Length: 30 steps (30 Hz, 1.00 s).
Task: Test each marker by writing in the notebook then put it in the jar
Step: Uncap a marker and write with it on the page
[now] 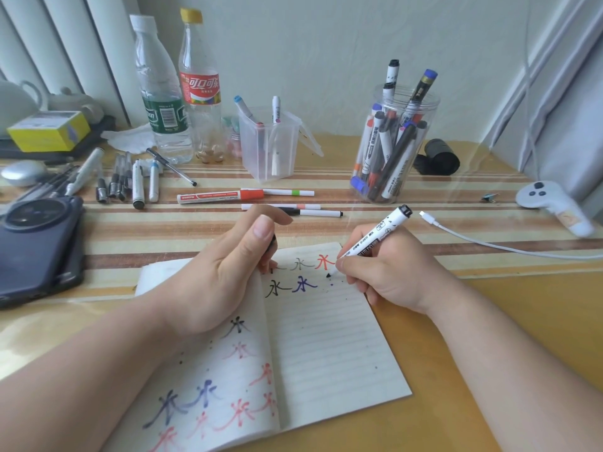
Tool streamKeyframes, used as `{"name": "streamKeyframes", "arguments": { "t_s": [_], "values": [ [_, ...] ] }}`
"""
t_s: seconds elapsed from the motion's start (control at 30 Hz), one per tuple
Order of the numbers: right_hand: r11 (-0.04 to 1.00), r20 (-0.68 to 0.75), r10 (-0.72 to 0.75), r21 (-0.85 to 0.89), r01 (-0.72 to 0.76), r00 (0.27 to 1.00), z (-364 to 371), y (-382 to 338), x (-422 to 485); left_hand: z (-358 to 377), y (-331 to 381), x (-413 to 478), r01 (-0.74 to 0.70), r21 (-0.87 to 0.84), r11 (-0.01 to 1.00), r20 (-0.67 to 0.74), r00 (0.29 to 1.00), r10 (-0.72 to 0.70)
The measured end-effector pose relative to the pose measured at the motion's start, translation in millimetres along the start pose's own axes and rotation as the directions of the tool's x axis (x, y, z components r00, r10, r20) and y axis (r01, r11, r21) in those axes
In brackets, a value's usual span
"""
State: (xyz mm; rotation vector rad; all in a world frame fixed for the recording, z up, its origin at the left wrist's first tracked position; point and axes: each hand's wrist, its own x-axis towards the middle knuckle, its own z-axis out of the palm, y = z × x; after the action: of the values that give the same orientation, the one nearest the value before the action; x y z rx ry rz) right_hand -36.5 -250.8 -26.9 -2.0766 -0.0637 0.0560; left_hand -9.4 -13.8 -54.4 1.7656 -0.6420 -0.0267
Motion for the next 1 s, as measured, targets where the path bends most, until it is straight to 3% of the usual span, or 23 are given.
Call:
{"name": "streamKeyframes", "arguments": {
  "t_s": [0.33,0.57,0.73,1.0],
  "values": [
    [0.999,0.08,0.016,-0.043,-0.013,0.997,-2,-2,-1,1,0,-1,0.021,0.017,1.0,0.008,1.0,-0.021],
    [0.993,0.049,-0.006,0.118,0.0,0.999,-1,1,-3,1,1,-2,0.035,0.026,0.999,0.01,0.999,-0.035],
    [1.0,0.035,-0.012,0.017,0.011,0.999,1,0,-2,2,2,-3,0.033,0.054,0.998,0.006,0.999,-0.034],
    [1.0,0.061,-0.013,0.011,0.013,0.998,-1,0,-2,2,10,-8,0.066,0.07,0.995,-0.004,0.998,-0.066]
  ]
}}
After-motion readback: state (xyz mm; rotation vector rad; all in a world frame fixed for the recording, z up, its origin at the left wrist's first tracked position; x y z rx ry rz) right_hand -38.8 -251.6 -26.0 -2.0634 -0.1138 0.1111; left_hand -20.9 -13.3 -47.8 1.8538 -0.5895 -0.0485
